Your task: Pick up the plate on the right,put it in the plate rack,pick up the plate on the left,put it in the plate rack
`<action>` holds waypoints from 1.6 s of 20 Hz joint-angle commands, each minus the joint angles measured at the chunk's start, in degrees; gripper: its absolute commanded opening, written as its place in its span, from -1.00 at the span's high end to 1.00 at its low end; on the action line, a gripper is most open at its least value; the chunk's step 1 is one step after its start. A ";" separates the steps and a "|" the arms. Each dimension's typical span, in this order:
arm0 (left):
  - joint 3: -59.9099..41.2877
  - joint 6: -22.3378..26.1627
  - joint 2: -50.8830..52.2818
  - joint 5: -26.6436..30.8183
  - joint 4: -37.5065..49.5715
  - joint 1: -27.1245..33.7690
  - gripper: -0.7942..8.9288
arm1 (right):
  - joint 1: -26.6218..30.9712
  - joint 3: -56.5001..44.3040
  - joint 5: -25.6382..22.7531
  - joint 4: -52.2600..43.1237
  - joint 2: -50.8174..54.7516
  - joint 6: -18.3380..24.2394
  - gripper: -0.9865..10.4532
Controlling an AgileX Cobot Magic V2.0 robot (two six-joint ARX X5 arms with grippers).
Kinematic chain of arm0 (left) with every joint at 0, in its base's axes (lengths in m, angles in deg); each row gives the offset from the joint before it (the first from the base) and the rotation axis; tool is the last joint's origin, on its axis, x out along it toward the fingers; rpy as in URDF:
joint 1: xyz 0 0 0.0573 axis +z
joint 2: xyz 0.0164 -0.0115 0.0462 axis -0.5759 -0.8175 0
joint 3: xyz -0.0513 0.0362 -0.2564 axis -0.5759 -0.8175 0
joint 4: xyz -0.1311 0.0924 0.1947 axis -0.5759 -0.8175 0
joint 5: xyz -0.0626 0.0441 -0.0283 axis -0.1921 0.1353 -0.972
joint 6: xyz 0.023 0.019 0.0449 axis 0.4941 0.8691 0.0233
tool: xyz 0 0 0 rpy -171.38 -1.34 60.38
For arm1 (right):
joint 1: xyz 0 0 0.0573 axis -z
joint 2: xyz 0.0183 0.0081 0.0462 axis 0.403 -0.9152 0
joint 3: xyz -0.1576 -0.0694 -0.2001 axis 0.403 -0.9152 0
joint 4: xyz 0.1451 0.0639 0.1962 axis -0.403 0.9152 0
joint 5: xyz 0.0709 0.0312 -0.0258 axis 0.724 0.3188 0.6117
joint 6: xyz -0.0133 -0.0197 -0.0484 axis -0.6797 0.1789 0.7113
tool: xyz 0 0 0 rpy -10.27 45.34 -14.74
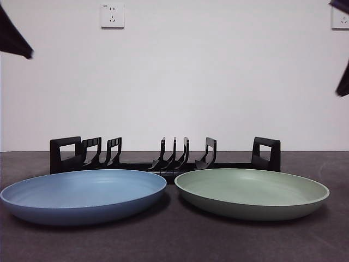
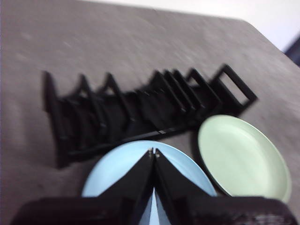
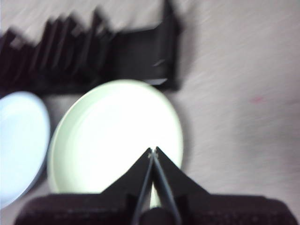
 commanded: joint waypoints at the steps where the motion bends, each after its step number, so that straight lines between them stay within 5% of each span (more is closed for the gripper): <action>1: 0.17 1.14 -2.58 -1.20 0.28 -1.07 0.54 | -0.04 0.09 0.66 0.26 -2.89 0.87 0.70; 3: 0.17 1.07 -3.91 -1.11 1.33 -2.34 0.25 | -0.04 0.09 0.66 0.24 -4.92 0.85 0.35; 4: 0.20 1.07 -4.11 -1.05 2.47 -2.97 0.23 | -0.02 0.09 0.66 0.15 -5.73 0.87 0.33; 7: 1.07 1.09 -4.11 -0.15 5.64 -5.79 0.22 | -0.04 0.15 0.68 -0.98 -7.89 0.85 0.33; 19: 8.33 10.54 -6.19 18.34 1.05 -26.32 0.23 | -0.20 3.10 3.32 -4.92 -25.14 0.83 0.34; 27: 8.33 11.50 -8.74 21.79 0.79 -33.48 0.23 | -2.32 3.13 3.04 -6.58 -32.52 0.52 0.51; 30: 8.33 11.61 -8.74 22.08 0.37 -34.34 0.23 | -2.36 3.13 1.25 -6.47 -33.55 0.20 0.86; 32: 8.33 11.65 -8.74 22.05 -0.70 -34.34 0.23 | -2.34 3.13 -0.74 -6.03 -33.27 -0.81 0.85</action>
